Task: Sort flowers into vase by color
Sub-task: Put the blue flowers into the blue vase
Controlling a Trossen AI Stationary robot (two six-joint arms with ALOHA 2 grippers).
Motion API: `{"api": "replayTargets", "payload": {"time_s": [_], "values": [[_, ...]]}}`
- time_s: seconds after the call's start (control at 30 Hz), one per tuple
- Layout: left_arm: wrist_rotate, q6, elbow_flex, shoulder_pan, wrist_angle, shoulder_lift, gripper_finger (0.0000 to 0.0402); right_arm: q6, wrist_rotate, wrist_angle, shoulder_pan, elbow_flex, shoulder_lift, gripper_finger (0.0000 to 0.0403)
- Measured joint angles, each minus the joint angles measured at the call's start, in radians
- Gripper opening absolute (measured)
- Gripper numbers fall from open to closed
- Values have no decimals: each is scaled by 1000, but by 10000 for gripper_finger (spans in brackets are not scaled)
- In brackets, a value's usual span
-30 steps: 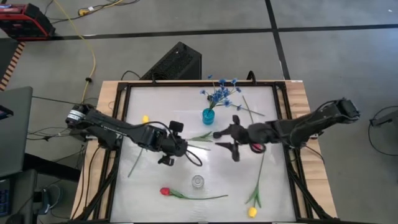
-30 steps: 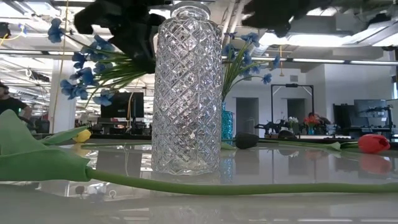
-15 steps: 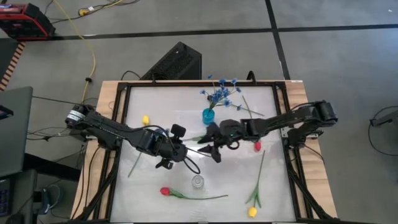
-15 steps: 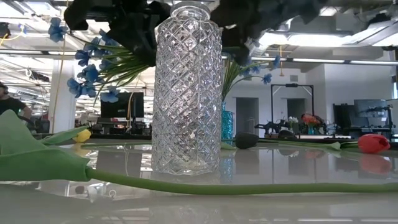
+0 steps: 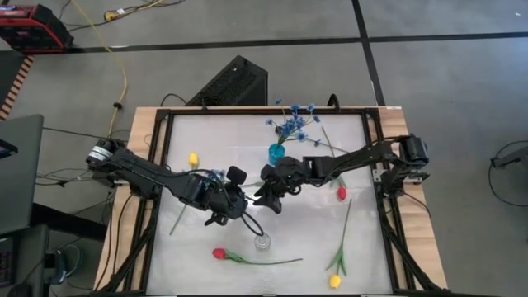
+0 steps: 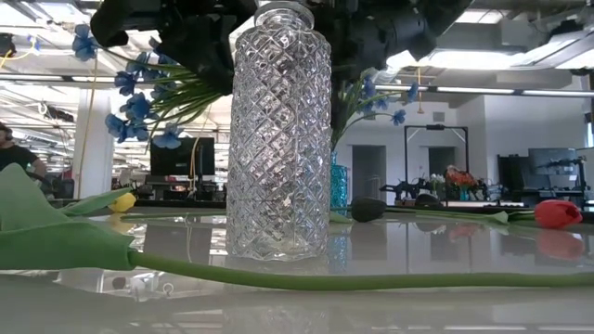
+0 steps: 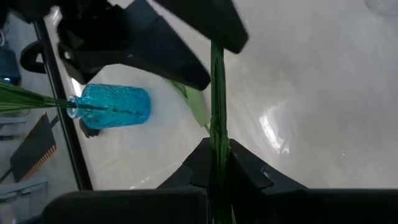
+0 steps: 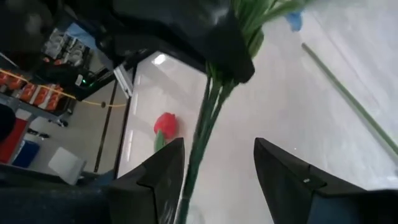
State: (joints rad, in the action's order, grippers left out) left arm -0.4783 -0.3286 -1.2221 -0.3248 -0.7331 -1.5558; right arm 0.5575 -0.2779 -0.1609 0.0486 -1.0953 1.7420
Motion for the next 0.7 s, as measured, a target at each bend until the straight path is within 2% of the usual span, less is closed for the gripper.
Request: {"api": "replayTargets", "payload": {"time_s": [0.17, 0.43, 0.57, 0.7], "values": [[-4, -10, 0, 1, -18, 0, 15, 3, -5, -5, 1, -1, -6, 195], [-33, -16, 0, 1, -5, 0, 24, -5, -12, -6, 1, -1, -8, 88], [-65, -18, 0, -1, -1, 0, 43, -49, -10, 1, -1, -1, -8, 40], [-84, -18, 0, -5, -1, 0, 79, -96, -11, -7, 2, -1, -8, 33]]}}
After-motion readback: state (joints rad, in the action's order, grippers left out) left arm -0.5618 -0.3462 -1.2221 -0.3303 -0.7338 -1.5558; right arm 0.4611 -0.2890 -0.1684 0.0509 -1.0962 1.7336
